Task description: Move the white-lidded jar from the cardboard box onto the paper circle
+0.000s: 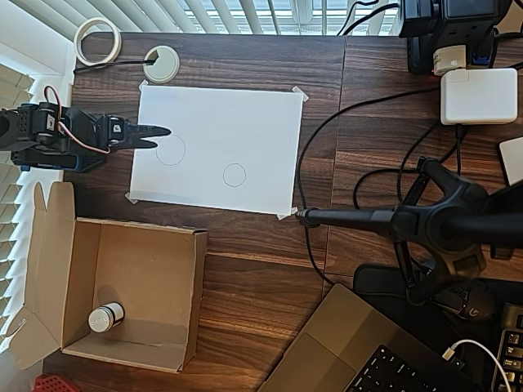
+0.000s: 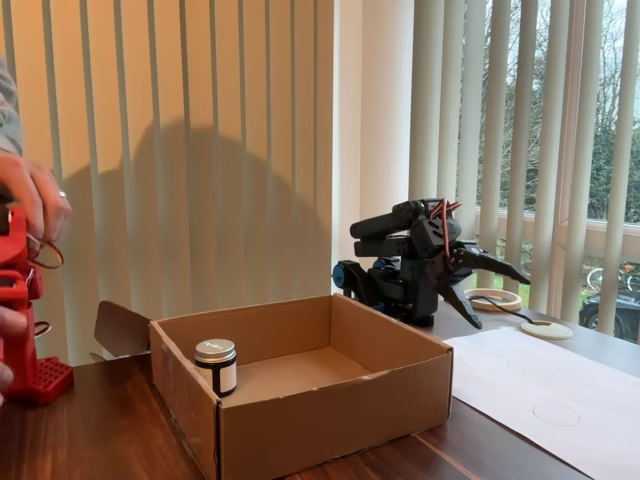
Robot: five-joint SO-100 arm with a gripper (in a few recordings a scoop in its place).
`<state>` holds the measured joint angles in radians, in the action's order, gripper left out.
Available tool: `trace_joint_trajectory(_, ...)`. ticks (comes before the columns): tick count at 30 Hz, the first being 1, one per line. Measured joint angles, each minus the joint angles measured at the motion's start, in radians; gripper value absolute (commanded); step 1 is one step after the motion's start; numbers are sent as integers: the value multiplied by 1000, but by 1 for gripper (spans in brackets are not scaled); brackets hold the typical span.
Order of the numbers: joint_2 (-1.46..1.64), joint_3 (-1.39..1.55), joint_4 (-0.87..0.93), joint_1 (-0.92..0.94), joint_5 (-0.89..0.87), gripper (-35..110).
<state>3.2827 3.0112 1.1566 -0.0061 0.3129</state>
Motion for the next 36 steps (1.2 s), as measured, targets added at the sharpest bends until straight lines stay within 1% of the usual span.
trace_joint_trajectory(6, -259, -242, -20, 48, 49, 51)
trace_joint_trajectory(11, -537, -520, -17, 156, 140, 51)
trace_joint_trajectory(22, -1060, -1049, 18, 557, 476, 47)
trace_joint_trajectory(27, -1238, -1227, 20, 756, 660, 47)
trace_joint_trajectory(36, -1534, -1382, -118, 1083, 994, 45)
